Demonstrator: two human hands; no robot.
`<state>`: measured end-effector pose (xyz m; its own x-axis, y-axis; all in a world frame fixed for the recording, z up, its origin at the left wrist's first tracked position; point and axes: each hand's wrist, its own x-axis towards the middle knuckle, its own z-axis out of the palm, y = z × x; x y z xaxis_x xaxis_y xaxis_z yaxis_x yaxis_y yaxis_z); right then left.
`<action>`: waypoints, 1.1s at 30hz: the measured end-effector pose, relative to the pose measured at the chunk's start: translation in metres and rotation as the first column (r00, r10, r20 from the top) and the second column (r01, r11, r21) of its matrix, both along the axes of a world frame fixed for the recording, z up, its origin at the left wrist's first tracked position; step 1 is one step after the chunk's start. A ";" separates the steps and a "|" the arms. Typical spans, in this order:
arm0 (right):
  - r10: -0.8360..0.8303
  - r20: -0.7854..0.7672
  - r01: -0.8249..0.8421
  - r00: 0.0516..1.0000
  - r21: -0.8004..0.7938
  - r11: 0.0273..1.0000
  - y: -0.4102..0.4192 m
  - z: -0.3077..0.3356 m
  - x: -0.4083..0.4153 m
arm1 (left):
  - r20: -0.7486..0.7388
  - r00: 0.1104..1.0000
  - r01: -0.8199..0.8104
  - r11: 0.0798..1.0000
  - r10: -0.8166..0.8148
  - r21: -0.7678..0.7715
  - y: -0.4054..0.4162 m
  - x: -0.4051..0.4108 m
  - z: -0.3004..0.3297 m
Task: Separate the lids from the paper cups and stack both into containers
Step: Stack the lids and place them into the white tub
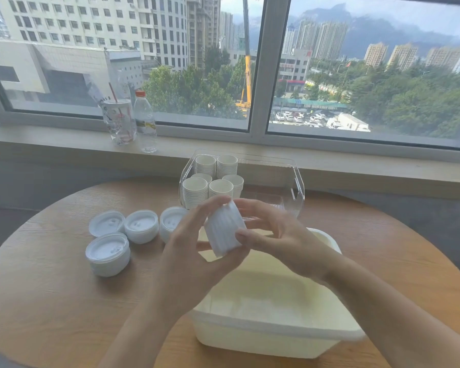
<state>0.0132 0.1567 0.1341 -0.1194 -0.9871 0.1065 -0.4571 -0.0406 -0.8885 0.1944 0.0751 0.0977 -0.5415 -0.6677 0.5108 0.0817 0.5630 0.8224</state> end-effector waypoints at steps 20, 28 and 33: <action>0.164 -0.011 -0.165 0.986 -0.013 0.986 0.014 0.013 -0.022 | 0.062 0.986 0.159 0.986 -0.156 -0.056 -0.002 0.007 -0.001; 0.087 0.043 -0.083 0.995 -0.103 0.991 0.012 0.004 -0.014 | 0.010 0.994 0.107 0.990 -0.106 -0.090 0.002 0.005 -0.001; 0.032 0.069 -0.021 0.997 -0.157 0.987 0.009 0.000 -0.011 | 0.000 0.996 0.086 0.993 -0.086 -0.085 0.002 0.006 0.000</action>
<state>0.0024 0.1661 0.1339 -0.1061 -0.9619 0.2520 -0.3898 -0.1929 -0.9005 0.2004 0.0772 0.0980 -0.5928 -0.5729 0.5660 0.1358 0.6217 0.7714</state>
